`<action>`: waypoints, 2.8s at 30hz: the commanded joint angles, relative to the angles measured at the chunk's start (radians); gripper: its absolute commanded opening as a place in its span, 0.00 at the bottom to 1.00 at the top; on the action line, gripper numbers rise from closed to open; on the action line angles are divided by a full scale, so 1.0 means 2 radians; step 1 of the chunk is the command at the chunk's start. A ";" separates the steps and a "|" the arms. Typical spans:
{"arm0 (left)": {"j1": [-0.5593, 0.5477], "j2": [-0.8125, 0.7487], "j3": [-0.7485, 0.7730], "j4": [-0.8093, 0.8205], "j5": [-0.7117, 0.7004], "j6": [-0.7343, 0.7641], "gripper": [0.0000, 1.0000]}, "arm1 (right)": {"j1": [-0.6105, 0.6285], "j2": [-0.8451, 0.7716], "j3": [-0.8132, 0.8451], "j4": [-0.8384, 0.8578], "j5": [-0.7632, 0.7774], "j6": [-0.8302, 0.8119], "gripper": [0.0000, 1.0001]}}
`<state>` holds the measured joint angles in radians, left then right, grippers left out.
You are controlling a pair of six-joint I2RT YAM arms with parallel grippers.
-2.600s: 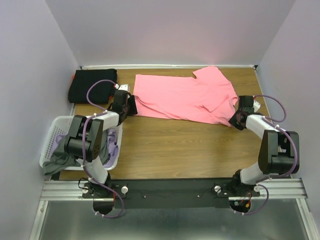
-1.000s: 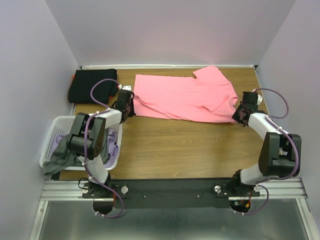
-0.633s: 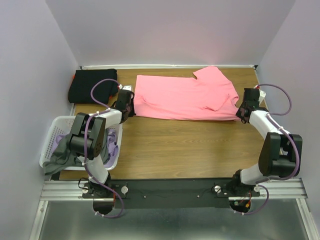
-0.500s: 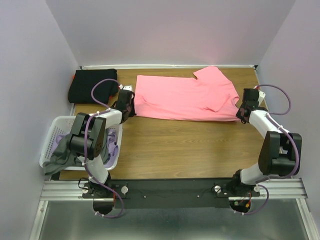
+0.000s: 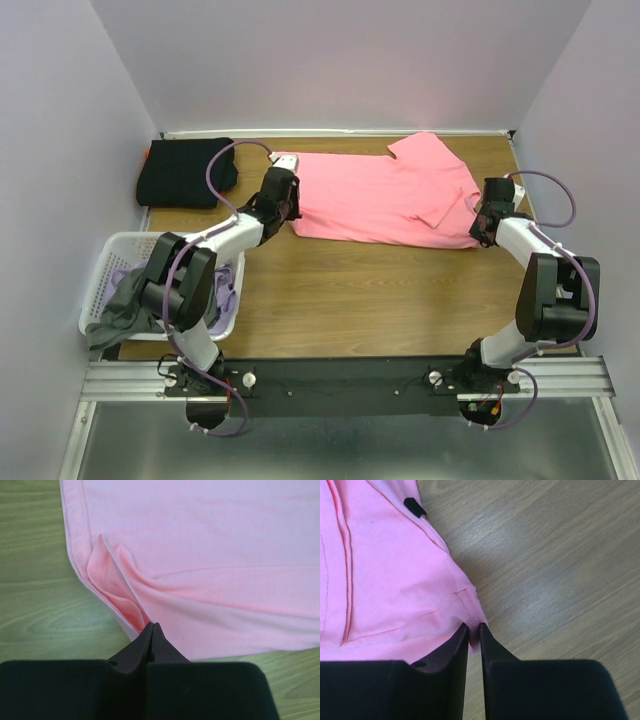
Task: Fold and stack the t-shirts
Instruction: Fold the tshirt
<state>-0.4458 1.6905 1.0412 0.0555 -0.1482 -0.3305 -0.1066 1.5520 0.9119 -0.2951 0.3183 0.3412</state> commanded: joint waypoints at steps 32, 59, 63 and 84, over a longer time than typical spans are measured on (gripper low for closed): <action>0.027 0.011 -0.049 -0.006 -0.082 -0.015 0.63 | -0.004 -0.007 0.006 -0.012 -0.054 0.005 0.22; 0.045 0.002 -0.064 -0.012 -0.072 -0.003 0.00 | -0.005 -0.023 0.001 -0.012 -0.018 -0.021 0.08; 0.064 -0.018 -0.070 -0.010 -0.065 0.001 0.00 | -0.005 -0.027 -0.005 -0.011 0.000 -0.029 0.02; 0.100 -0.037 -0.083 0.000 -0.041 0.009 0.00 | -0.003 -0.111 -0.039 0.032 0.010 -0.050 0.06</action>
<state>-0.2611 1.6382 0.8906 0.0399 -0.2234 -0.3367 -0.1066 1.3769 0.8631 -0.2779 0.3336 0.2661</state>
